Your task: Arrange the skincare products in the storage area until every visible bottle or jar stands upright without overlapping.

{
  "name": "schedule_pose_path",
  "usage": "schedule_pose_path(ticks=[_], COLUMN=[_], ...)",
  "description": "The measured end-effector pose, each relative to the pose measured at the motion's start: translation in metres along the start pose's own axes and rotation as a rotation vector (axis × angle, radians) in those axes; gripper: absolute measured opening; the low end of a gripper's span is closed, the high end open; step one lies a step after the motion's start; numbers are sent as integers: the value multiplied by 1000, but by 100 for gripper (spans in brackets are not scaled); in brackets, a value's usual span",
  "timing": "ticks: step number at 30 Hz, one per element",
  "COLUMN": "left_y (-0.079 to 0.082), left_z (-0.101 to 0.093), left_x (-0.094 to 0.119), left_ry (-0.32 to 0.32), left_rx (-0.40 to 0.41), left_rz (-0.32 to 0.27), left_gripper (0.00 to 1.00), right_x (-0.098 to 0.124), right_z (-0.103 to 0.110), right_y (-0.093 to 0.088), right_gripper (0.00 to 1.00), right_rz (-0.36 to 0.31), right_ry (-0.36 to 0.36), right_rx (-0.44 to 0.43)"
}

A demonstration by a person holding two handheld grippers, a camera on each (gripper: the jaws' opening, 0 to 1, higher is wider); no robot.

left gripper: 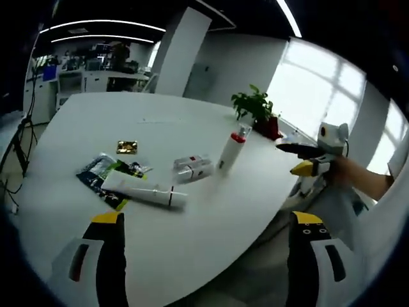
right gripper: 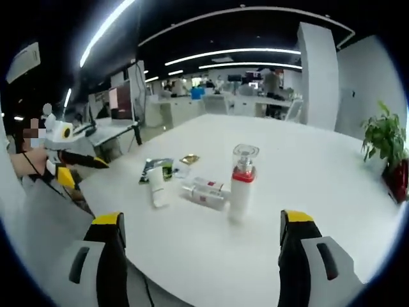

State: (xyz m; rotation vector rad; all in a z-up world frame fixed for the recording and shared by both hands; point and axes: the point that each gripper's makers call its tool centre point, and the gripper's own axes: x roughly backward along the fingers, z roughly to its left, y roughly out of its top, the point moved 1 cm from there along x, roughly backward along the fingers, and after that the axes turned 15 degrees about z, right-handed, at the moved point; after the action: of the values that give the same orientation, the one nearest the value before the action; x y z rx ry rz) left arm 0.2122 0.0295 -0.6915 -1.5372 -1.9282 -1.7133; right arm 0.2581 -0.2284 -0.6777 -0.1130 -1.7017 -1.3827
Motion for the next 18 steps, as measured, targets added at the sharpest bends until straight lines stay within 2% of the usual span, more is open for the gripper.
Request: schedule_pose_path(ticks=[3,7,14,18], left_y=[1,2,3,4], left_z=[-3,-3,1,6], left_x=[-1,-4,-5,-1], left_ry=[7,39,69,61], left_rx=[-2,-2,-23,16], left_rz=[-12,-31,-58,-80], left_gripper=[99,99,97,96], right_x=[-2,-10,-41,-66], right_z=[1,13,39,57], right_y=[-4,-9,5,15], right_gripper=[99,90,88,88], right_rz=[14,82,161,206], right_ry=[9,42,108,161], right_rx=[-20,-11,82,124])
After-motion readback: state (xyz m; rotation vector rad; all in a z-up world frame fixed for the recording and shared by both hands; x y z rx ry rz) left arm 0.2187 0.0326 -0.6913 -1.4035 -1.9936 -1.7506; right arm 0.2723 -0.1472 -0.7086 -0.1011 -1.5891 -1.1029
